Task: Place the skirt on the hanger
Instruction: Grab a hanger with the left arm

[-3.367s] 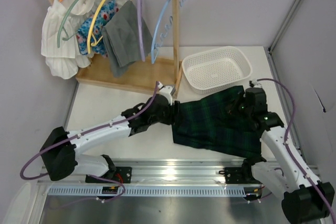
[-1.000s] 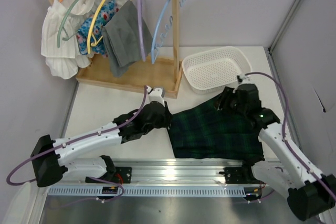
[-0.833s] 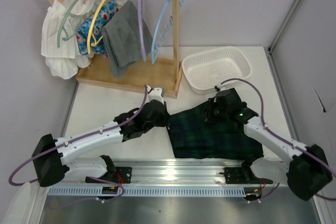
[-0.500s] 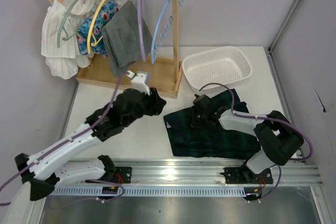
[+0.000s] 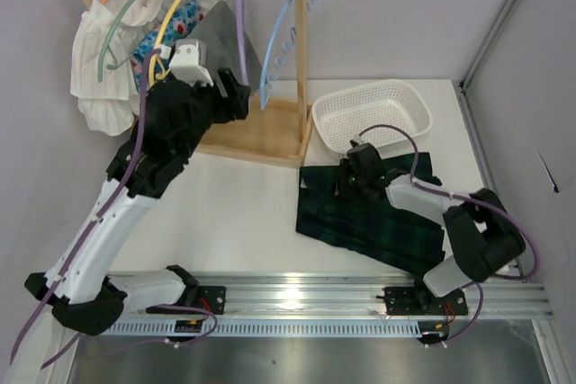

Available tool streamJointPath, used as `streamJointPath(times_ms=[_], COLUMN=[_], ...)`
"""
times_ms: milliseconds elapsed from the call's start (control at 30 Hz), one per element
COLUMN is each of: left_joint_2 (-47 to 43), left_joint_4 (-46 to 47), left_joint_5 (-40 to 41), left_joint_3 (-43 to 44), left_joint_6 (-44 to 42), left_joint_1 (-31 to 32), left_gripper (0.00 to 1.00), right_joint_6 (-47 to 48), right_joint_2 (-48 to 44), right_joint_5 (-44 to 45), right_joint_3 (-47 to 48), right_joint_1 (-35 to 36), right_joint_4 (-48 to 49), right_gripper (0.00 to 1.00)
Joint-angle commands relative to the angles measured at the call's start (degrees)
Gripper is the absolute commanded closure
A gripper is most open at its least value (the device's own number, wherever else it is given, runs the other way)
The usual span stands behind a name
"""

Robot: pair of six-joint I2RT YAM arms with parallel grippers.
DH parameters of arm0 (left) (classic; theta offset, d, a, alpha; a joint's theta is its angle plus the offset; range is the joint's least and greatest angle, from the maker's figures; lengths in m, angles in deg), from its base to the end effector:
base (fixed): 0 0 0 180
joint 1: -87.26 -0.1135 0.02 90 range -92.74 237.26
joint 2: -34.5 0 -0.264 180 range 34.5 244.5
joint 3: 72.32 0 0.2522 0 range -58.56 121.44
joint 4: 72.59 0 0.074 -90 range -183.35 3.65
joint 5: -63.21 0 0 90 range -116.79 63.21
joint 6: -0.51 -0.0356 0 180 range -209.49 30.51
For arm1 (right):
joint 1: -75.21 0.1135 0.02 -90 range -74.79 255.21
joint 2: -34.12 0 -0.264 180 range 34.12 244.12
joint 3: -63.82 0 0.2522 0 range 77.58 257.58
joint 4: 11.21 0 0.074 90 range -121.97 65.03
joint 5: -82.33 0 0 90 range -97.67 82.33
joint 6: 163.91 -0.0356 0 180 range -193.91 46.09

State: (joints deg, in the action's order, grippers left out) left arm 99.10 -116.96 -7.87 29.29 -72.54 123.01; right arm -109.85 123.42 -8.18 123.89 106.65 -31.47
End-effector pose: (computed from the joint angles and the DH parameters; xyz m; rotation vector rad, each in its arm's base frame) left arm 0.1812 -0.1162 0.4900 0.0318 1.7086 -0.4073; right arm 0.2627 0.1610 0.1710 0.0944 2.5064 0.5227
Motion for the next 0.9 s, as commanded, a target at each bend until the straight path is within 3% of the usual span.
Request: streamJointPath(times_ms=[0,67,167,433,533,767,867], left_joint_2=[4.12,7.81,13.26,23.19,26.97,31.55,31.56], left_joint_4=[2.48,3.45,4.68,6.88,6.36,4.25,4.33], left_joint_5=[0.16,1.29,2.0,3.4,2.97,4.98,6.04], left_joint_3=[6.44,10.65,16.62,27.35,30.52,33.0,31.59], left_joint_6=[-5.08,-6.57,-7.98,-10.8,-13.25,-13.7,-13.61], left_joint_1=[-3.39,-4.1,-5.68,-7.8,-7.97,-8.06,-8.06], left_gripper=[0.24,0.24,0.25,0.37,0.37,0.4,0.37], right_joint_6=[3.95,4.21,5.0,6.06,5.8,5.01,4.92], right_joint_2=[-9.74,-14.64,-19.15,-30.14,-32.51,-36.65,-37.09], right_joint_5=[-5.89,-6.34,-6.08,-3.88,-3.18,-0.02,0.07], right_joint_3=[2.56,3.97,5.11,5.64,5.29,4.5,4.67], right_joint_1=[2.04,2.57,2.22,0.29,-0.15,-0.77,-1.03], right_joint_4=[-1.49,-3.51,-6.32,-14.59,-16.78,-19.25,-20.13], right_gripper=[0.6,0.52,0.47,0.41,0.41,0.39,0.38])
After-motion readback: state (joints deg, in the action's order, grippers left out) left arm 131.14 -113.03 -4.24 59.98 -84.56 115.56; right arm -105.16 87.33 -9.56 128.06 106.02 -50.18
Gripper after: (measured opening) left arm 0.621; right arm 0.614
